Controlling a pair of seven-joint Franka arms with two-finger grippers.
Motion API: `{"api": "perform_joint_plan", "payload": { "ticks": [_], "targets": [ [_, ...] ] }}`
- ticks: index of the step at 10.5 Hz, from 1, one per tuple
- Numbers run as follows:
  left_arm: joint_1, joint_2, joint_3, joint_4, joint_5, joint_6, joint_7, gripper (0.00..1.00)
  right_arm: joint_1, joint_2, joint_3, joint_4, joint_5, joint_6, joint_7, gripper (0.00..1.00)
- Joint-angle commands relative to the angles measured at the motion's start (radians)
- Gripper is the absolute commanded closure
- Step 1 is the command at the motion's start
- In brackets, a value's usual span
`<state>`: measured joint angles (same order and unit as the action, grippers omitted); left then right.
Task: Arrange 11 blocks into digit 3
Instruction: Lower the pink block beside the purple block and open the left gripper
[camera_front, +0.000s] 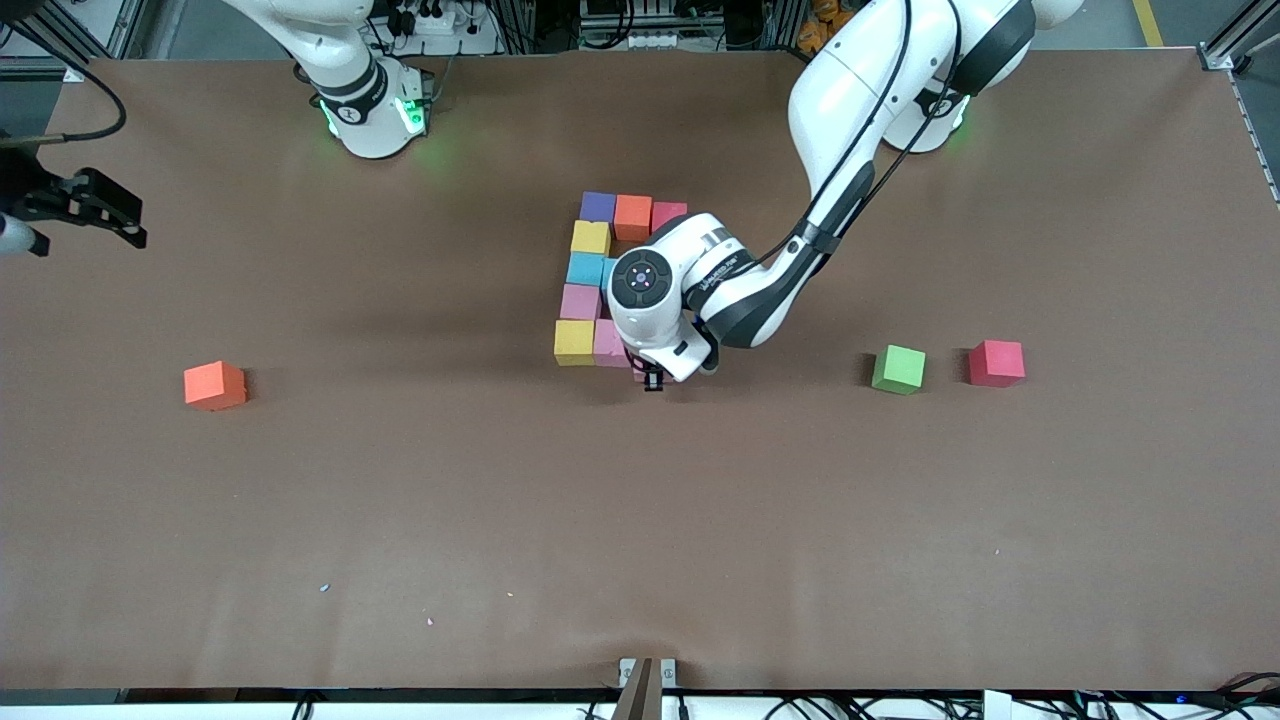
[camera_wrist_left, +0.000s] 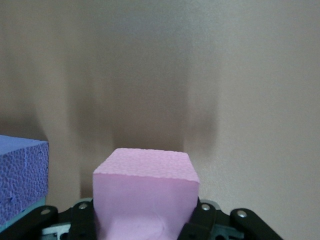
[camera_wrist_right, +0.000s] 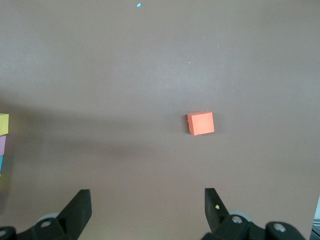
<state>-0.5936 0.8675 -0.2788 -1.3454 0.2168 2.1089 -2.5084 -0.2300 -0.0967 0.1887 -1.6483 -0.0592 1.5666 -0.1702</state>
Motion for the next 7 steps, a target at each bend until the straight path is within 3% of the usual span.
{"api": "perform_joint_plan", "payload": {
  "ticks": [1, 7],
  "targets": [
    [-0.002, -0.001, 0.015, -0.009, -0.002, 0.002, -0.036, 0.97, -0.015, 0.002, 0.002, 0.016, 0.053, -0.004, -0.011, 0.00],
    [-0.035, 0.001, 0.015, -0.100, 0.061, 0.098, -0.073, 0.98, -0.017, 0.002, 0.000, 0.015, 0.058, -0.005, -0.014, 0.00]
  ]
}}
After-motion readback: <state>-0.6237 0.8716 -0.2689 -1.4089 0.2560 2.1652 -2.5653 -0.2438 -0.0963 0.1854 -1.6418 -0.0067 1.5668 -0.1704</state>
